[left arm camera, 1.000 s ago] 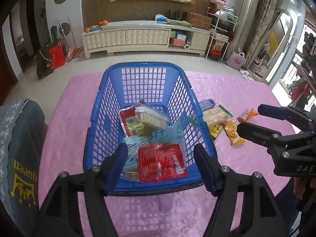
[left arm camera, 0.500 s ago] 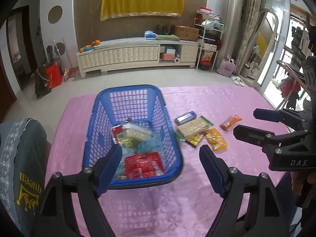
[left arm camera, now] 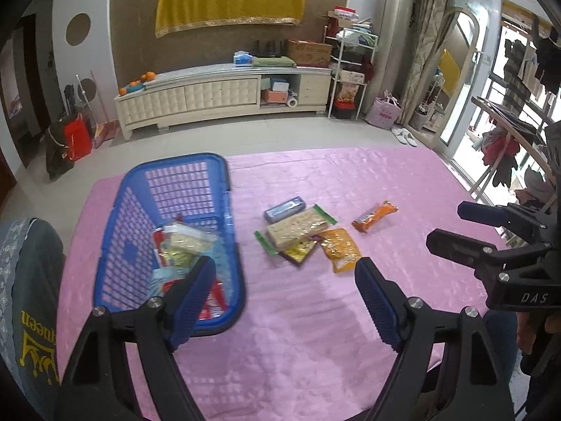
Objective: Organize snacks
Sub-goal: 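Withdraw both tools from the basket toward the remaining snacks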
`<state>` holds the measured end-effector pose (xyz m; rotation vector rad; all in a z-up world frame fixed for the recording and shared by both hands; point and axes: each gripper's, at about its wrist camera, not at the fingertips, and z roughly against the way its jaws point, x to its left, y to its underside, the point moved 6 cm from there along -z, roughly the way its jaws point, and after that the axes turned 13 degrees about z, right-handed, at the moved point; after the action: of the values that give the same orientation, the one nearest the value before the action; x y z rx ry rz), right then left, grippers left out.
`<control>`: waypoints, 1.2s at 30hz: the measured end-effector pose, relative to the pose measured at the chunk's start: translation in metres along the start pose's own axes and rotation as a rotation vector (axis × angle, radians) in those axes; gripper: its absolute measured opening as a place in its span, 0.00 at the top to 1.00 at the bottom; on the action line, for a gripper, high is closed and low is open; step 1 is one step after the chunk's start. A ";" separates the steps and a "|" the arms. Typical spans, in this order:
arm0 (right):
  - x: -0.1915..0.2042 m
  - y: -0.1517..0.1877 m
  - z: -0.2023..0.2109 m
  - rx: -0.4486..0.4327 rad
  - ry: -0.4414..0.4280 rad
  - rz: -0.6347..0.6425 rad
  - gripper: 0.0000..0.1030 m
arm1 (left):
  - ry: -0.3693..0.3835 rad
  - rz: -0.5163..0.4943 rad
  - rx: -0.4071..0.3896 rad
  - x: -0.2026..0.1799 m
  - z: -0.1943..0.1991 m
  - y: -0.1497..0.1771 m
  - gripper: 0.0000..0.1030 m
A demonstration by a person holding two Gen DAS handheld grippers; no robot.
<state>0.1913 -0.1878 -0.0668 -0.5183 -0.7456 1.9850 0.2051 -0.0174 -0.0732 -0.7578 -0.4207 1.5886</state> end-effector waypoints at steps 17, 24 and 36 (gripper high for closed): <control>-0.069 0.049 -0.030 0.062 -0.027 -0.137 0.16 | -0.012 0.003 0.157 -0.058 -0.075 0.020 0.22; -0.089 0.063 -0.056 0.121 -0.027 -0.158 0.16 | -0.014 0.035 0.228 -0.068 -0.110 0.022 0.22; -0.132 0.076 -0.107 0.178 0.002 -0.187 0.16 | -0.058 0.105 0.320 -0.065 -0.183 0.027 0.22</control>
<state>0.2750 -0.3013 -0.1892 -0.3322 -0.5871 1.8539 0.3109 -0.1135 -0.2073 -0.4958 -0.1628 1.7272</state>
